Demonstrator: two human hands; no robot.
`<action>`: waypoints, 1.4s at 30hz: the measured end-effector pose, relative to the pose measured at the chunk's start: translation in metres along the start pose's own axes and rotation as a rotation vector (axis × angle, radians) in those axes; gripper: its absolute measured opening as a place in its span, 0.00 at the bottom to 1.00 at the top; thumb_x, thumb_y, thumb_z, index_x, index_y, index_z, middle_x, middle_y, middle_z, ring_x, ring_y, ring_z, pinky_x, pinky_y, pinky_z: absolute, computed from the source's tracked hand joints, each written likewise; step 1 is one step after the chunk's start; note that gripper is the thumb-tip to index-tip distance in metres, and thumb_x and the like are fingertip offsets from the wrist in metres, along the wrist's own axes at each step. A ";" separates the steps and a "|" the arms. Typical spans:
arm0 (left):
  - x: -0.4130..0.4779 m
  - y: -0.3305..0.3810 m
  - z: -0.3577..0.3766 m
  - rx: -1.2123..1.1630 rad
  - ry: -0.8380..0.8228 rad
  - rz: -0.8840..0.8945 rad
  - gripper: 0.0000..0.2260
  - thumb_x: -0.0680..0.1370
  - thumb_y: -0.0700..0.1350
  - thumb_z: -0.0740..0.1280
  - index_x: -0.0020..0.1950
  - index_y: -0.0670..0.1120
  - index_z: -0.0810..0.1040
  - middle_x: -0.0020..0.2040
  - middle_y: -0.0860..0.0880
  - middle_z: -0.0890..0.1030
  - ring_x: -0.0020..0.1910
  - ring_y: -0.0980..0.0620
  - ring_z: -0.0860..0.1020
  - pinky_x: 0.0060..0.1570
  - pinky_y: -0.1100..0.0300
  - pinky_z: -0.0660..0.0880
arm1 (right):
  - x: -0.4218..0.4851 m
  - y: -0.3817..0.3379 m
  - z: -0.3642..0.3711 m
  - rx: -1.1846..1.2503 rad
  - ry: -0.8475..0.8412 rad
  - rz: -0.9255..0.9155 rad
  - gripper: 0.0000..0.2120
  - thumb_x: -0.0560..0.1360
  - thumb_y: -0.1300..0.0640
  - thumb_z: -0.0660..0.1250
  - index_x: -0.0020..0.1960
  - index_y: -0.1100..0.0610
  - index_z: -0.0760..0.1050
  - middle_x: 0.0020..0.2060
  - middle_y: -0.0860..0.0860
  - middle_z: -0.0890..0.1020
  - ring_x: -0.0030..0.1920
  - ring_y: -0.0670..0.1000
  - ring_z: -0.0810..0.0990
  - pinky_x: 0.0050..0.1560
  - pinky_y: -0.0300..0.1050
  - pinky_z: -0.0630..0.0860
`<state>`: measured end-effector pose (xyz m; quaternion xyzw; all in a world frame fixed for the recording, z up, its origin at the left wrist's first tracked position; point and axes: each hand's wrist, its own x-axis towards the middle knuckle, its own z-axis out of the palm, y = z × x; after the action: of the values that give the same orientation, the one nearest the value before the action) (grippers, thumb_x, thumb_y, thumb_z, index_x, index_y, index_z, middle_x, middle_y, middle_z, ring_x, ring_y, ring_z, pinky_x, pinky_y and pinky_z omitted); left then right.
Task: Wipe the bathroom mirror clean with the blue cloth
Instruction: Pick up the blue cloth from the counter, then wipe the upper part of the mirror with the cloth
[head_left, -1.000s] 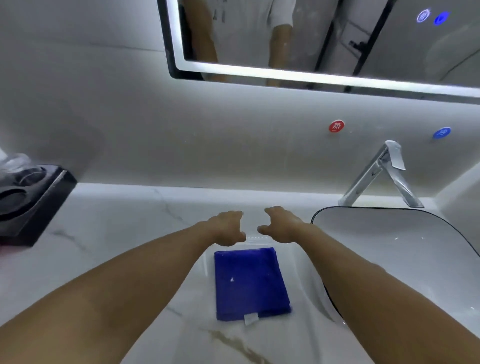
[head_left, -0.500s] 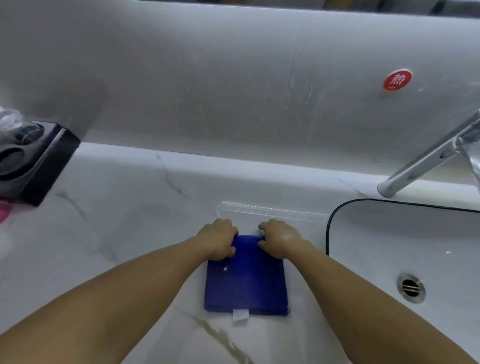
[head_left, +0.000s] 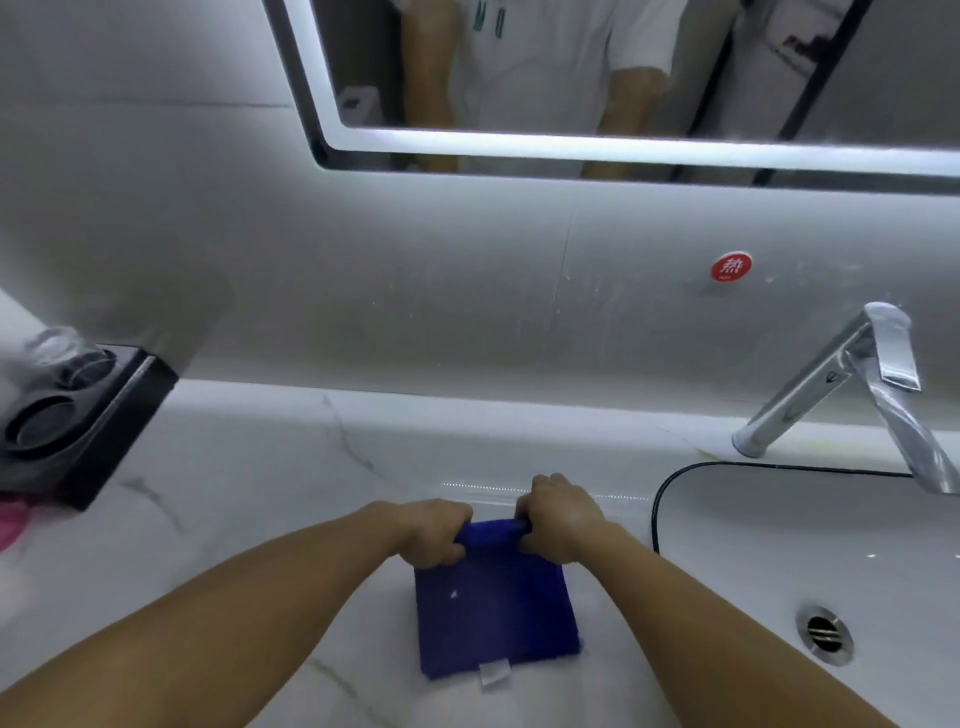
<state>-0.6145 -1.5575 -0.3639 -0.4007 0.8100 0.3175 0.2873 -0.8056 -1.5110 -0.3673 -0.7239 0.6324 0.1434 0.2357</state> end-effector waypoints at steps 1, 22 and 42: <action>-0.007 -0.005 -0.011 -0.001 0.031 0.009 0.06 0.80 0.47 0.63 0.56 0.50 0.69 0.56 0.48 0.76 0.50 0.49 0.75 0.49 0.54 0.72 | 0.000 -0.005 -0.010 0.012 0.060 0.015 0.15 0.73 0.50 0.67 0.59 0.49 0.79 0.54 0.50 0.73 0.57 0.53 0.71 0.54 0.46 0.72; -0.209 -0.051 -0.286 0.404 1.344 0.277 0.08 0.80 0.52 0.63 0.53 0.50 0.79 0.48 0.52 0.81 0.44 0.53 0.75 0.44 0.60 0.70 | -0.044 -0.115 -0.300 0.827 0.991 0.157 0.08 0.65 0.60 0.65 0.43 0.53 0.79 0.32 0.50 0.84 0.38 0.52 0.84 0.48 0.53 0.81; -0.227 -0.048 -0.354 0.779 1.728 0.501 0.10 0.71 0.44 0.78 0.47 0.41 0.83 0.38 0.46 0.82 0.34 0.47 0.78 0.33 0.55 0.76 | 0.049 -0.136 -0.308 -0.095 1.793 0.039 0.37 0.70 0.48 0.73 0.75 0.51 0.60 0.71 0.61 0.61 0.71 0.62 0.62 0.70 0.63 0.61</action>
<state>-0.5329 -1.7377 0.0095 -0.1888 0.8512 -0.3228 -0.3683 -0.6920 -1.7011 -0.1095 -0.5619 0.5845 -0.4458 -0.3794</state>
